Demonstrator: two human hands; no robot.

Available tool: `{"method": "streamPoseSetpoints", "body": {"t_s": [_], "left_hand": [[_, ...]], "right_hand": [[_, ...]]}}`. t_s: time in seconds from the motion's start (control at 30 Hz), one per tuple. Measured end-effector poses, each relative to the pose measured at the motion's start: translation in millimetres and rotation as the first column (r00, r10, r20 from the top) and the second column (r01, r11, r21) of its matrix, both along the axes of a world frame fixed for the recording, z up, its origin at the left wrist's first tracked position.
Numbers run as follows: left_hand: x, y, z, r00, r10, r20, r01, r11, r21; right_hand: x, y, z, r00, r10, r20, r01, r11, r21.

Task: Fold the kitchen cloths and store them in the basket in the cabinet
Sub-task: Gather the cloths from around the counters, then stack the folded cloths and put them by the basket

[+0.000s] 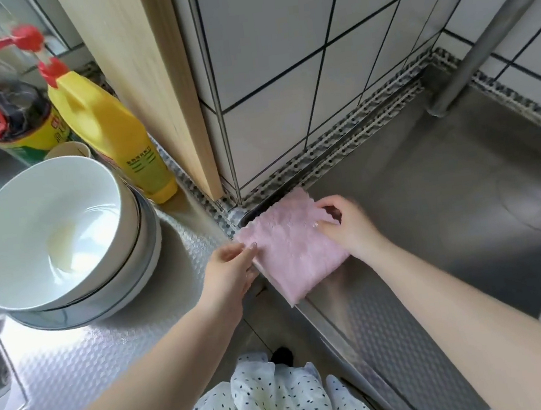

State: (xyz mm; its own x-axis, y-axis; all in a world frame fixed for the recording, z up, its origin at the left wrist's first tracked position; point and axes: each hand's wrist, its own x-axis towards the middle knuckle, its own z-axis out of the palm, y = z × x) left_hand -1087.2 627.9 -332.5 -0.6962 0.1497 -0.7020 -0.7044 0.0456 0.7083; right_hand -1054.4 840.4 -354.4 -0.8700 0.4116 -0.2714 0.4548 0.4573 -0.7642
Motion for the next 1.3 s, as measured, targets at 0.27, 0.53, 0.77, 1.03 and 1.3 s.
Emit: {"method": "streamPoseSetpoints", "body": {"t_s": [0.27,0.53,0.77,1.03,1.3], "left_hand": [[25,11,-7,0.957,0.158,0.242,-0.181,0.980,0.078],[35,17,-9,0.924,0.110,0.365,-0.180,0.970,0.162],[35,11,-5,0.904,0.109,0.414,-0.203,0.960,0.191],[38,-1,4,0.935,-0.104,0.340,0.003,0.958,0.285],[65,31,29,0.812,-0.565,0.146,0.461,0.774,0.435]], "right_hand": [[-5,12,-8,0.957,-0.027,0.289,0.017,0.999,0.035],[-3,15,2,0.946,-0.055,0.319,0.120,0.975,-0.187],[13,13,7,0.907,-0.076,0.415,0.277,0.850,-0.449],[64,4,27,0.925,-0.199,0.324,0.372,0.654,-0.658],[180,-5,51,0.785,-0.546,0.291,0.543,0.382,-0.748]]}}
